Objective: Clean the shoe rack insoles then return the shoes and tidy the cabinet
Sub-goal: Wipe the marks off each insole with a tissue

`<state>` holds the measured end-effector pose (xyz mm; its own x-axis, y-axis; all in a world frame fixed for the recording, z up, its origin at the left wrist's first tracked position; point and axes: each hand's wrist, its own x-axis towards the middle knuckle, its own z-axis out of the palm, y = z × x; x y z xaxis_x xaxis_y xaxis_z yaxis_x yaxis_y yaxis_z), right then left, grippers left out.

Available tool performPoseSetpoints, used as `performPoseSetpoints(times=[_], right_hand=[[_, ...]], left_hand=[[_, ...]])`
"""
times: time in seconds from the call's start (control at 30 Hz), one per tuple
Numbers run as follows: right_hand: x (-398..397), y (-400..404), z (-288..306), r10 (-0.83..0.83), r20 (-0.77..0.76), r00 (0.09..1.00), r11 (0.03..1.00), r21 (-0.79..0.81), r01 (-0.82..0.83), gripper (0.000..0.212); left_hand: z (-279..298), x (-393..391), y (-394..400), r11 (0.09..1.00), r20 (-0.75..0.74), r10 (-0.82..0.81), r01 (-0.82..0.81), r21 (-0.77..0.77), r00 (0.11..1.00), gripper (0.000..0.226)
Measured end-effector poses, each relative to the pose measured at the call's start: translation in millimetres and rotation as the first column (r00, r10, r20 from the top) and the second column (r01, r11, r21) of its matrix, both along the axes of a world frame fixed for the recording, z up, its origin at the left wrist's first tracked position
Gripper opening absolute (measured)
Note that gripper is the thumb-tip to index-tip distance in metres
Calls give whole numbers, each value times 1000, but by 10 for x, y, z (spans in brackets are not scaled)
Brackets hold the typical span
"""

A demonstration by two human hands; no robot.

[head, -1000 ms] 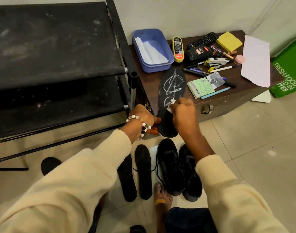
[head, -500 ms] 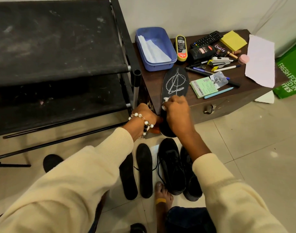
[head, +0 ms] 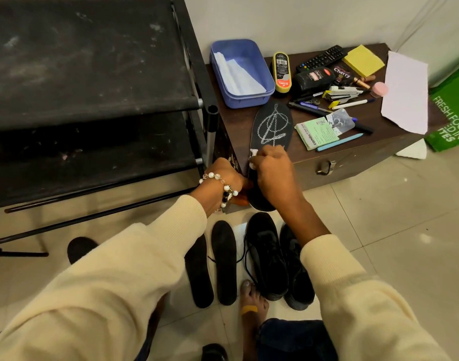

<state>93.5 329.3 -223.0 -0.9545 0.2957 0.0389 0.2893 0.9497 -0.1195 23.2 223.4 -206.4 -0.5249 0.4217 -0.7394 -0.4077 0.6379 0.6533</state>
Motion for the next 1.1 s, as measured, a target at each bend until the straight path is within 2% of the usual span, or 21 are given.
performPoseSetpoints(times=[0.23, 0.4, 0.5, 0.57, 0.6, 0.73, 0.83, 0.93, 1.03, 1.1], right_hand=[[70, 296, 80, -240, 11, 971, 970, -29, 240, 33], [51, 178, 65, -184, 19, 983, 983, -14, 185, 34], [33, 114, 125, -14, 46, 999, 999, -47, 16, 29], [35, 102, 162, 118, 86, 989, 991, -74, -111, 29], [39, 132, 173, 131, 99, 986, 989, -79, -123, 29], [83, 330, 162, -108, 68, 992, 993, -39, 110, 31], [84, 237, 132, -198, 28, 980, 980, -32, 198, 31], [46, 93, 112, -101, 9, 995, 993, -57, 101, 30], [18, 58, 157, 95, 56, 994, 993, -78, -91, 28], [33, 142, 189, 124, 50, 991, 988, -100, -118, 29]], left_hand=[[18, 17, -11, 1000, -13, -8, 8, 4, 1000, 13], [-53, 73, 16, 999, -213, -39, 36, -17, 976, 34], [-79, 81, 30, 999, -278, -45, 37, -32, 959, 36], [-70, 48, 42, 997, -232, -73, 64, -45, 970, 33], [-59, 33, 43, 996, -179, -79, 72, -43, 981, 31], [-22, -13, 35, 994, 14, -102, 103, -34, 995, 22], [-25, -18, 24, 990, 29, -128, 129, -52, 991, 22], [-51, -9, 20, 994, -28, -104, 103, -38, 994, 24], [-74, -13, 20, 998, -151, -65, 61, -32, 986, 33], [-77, -13, 26, 999, -129, -47, 45, -17, 991, 28]])
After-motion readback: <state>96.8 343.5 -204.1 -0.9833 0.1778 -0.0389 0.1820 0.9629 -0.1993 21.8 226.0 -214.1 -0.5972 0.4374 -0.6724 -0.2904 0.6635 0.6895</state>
